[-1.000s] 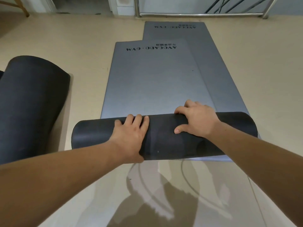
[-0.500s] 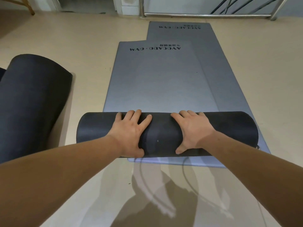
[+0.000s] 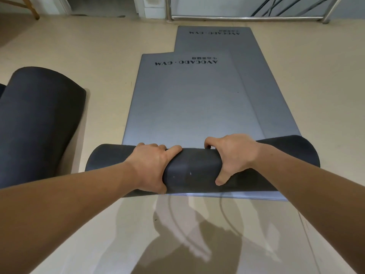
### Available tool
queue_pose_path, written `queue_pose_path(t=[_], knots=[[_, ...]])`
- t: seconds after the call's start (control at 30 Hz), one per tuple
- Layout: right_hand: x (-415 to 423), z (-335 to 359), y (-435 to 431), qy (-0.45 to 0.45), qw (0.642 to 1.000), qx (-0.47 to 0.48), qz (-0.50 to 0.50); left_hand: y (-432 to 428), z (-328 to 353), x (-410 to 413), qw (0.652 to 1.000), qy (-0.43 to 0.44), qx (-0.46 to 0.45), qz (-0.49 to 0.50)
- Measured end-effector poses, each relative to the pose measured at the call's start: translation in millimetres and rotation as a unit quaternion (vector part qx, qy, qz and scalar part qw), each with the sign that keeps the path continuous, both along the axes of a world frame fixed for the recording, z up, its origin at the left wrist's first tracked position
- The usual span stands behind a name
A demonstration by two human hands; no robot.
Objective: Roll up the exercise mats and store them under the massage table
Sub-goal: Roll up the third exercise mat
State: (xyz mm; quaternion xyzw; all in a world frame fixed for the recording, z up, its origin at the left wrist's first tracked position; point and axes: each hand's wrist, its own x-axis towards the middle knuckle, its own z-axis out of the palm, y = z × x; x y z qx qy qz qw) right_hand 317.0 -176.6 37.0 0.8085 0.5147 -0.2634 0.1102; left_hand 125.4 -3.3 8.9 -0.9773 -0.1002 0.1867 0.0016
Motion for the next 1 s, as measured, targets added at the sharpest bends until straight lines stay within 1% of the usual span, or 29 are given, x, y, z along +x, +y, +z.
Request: queue_pose_path(t=[0.07,0.1,0.17,0.2,0.23,0.27,0.3,0.33,0.4,0.43,0.47,0.53,0.57,0.63,0.73,0.8,0.9,0.93,1.0], knots=[[-4.7,6.8,-3.9,0.046,0.998,-0.038,-0.01,-1.8,7.9,-2.4,0.998,0.044,-0.051,0.002],[-7.4,11.4,-5.4,0.081,0.994,-0.063,-0.032,-0.7,11.7,-1.8,0.994,0.069,-0.085,0.006],[-12.9,16.5,-9.1,0.143,0.982,-0.099,-0.071,2.8,14.3,0.3,0.98,0.116,-0.16,0.023],[-17.5,17.6,-11.7,0.147,0.982,-0.1,-0.069,5.2,12.8,1.5,0.97,0.139,-0.198,0.039],[-24.2,20.1,-14.4,0.12,0.987,-0.091,-0.055,8.2,9.7,2.6,0.958,0.158,-0.233,0.057],[-33.1,22.6,-16.8,0.065,0.994,-0.078,-0.028,11.5,6.0,2.9,0.949,0.168,-0.257,0.07],[-43.2,24.2,-19.3,0.009,0.998,-0.059,0.003,15.0,2.2,3.6,0.944,0.167,-0.274,0.076],[-54.5,22.0,-21.2,-0.028,0.998,-0.053,0.024,19.4,-1.3,5.1,0.942,0.161,-0.283,0.077],[-80.9,8.5,-21.5,-0.057,0.992,-0.112,0.023,28.5,-6.4,8.4,0.941,0.147,-0.291,0.09],[-93.5,-3.1,-19.6,-0.066,0.988,-0.143,0.003,32.2,-8.2,9.2,0.942,0.137,-0.289,0.102],[-103.5,-15.7,-17.3,-0.083,0.985,-0.148,-0.019,35.4,-9.7,8.7,0.944,0.126,-0.282,0.116],[-107.8,-32.2,-13.4,-0.127,0.983,-0.132,-0.026,39.0,-9.5,7.4,0.95,0.096,-0.264,0.136],[-101.4,-33.9,-12.0,-0.132,0.983,-0.127,-0.01,39.4,-8.2,7.3,0.955,0.078,-0.253,0.134],[-80.4,-23.6,-5.9,-0.105,0.986,-0.122,0.031,37.4,-0.7,6.9,0.97,0.035,-0.217,0.099],[-44.7,-2.5,6.5,-0.049,0.994,-0.093,0.025,23.8,15.7,4.3,0.984,-0.015,-0.173,0.033],[-27.5,6.7,13.8,-0.003,0.997,-0.081,0.006,7.9,20.4,0.3,0.991,0.004,-0.13,0.008],[-11.6,9.6,21.2,0.061,0.995,-0.066,-0.044,-11.1,10.0,-9.1,0.999,0.037,-0.006,-0.013],[-9.9,8.7,22.5,0.061,0.995,-0.055,-0.049,-15.1,4.4,-11.9,0.999,0.039,0.019,-0.012],[-15.7,7.0,21.3,0.022,0.999,-0.02,-0.03,-15.9,-6.8,-13.8,0.999,0.037,0.038,-0.006]])
